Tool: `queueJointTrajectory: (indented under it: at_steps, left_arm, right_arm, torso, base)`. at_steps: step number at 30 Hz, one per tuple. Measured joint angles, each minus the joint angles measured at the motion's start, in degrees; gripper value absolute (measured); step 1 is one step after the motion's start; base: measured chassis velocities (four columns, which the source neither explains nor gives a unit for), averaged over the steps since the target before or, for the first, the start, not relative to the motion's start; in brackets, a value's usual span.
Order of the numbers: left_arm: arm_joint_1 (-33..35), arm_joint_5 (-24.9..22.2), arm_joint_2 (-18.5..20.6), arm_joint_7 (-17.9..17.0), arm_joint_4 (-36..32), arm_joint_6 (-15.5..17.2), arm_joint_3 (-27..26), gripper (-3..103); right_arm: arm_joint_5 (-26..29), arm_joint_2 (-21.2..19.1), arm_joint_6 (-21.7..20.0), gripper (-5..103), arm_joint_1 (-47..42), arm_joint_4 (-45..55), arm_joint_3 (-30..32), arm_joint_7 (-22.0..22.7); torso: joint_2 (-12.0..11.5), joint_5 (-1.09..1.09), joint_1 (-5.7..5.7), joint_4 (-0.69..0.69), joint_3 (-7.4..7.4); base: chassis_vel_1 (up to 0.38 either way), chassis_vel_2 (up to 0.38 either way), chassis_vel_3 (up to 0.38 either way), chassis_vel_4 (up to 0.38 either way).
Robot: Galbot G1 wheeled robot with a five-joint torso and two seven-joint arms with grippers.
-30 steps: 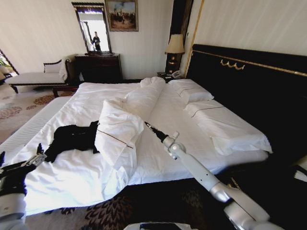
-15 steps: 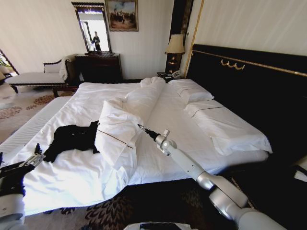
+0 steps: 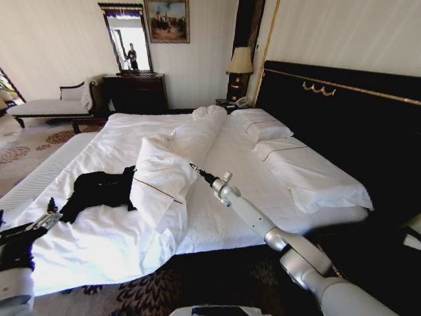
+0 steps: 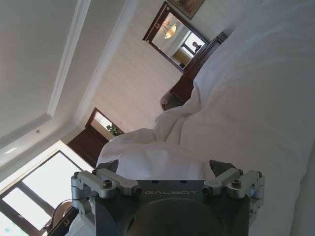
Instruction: Fold the clothes on the bed.
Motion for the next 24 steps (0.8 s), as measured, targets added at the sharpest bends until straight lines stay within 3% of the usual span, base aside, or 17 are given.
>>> queueJointTrajectory:
  at_steps: [9,17,24]
  left_arm:
    - [0.16,0.14,-0.12,0.0,-0.17,-0.03,0.04,100]
    - [-0.52,0.9,-0.04,0.01,0.65,-0.06,1.18,100]
    - [-0.8,0.89,0.11,0.01,1.02,-0.17,1.21,100]
  right_arm:
    - [-2.2,1.37,0.0,100,1.78,-3.91,-0.52,0.17]
    - [-1.97,2.27,0.35,100,3.3,-4.43,-1.4,-2.84]
    - [-3.9,2.71,0.38,100,4.11,-4.53,-3.75,-1.45]
  torso:
    - [0.0,0.0,0.0,-0.01,0.0]
    - [0.0,0.0,0.0,0.0,0.0]
    - [0.0,0.0,0.0,-0.01,0.0]
  base:
    - [0.0,0.0,0.0,0.0]
    - [0.0,0.0,0.0,0.0]
    - [0.0,0.0,0.0,0.0]
